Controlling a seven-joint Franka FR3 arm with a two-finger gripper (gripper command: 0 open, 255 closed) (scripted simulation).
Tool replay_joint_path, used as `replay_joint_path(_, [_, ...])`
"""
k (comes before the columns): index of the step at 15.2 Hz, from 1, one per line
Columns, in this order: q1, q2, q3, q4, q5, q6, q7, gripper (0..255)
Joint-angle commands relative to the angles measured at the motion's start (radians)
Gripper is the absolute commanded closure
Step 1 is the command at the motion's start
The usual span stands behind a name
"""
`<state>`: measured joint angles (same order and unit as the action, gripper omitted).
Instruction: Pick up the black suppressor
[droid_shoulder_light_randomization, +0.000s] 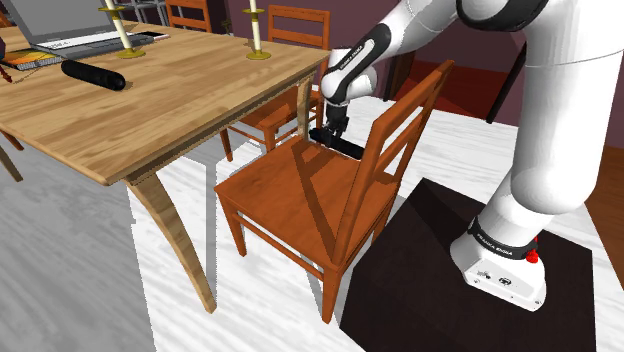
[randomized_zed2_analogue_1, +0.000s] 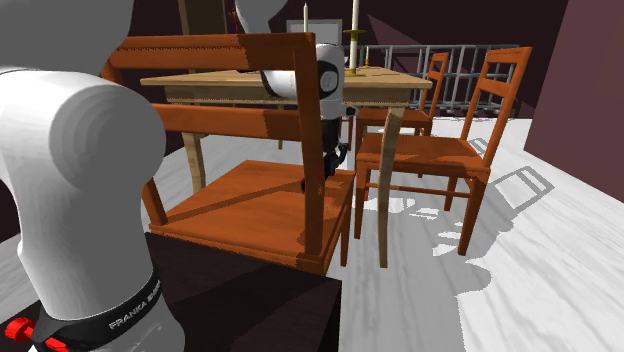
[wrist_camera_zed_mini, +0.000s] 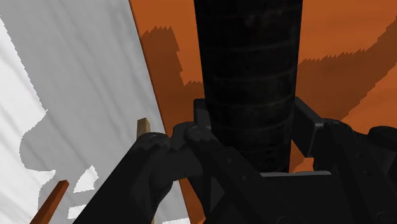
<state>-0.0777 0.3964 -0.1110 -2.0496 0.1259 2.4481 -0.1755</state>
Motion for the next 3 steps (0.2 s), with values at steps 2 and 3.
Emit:
replay_joint_path(2, [0.002, -0.021, -0.003, 0.003, -0.005, -0.024, 0.004, 255])
replay_joint_path(3, [0.002, -0.021, -0.003, 0.003, -0.005, -0.024, 0.004, 255])
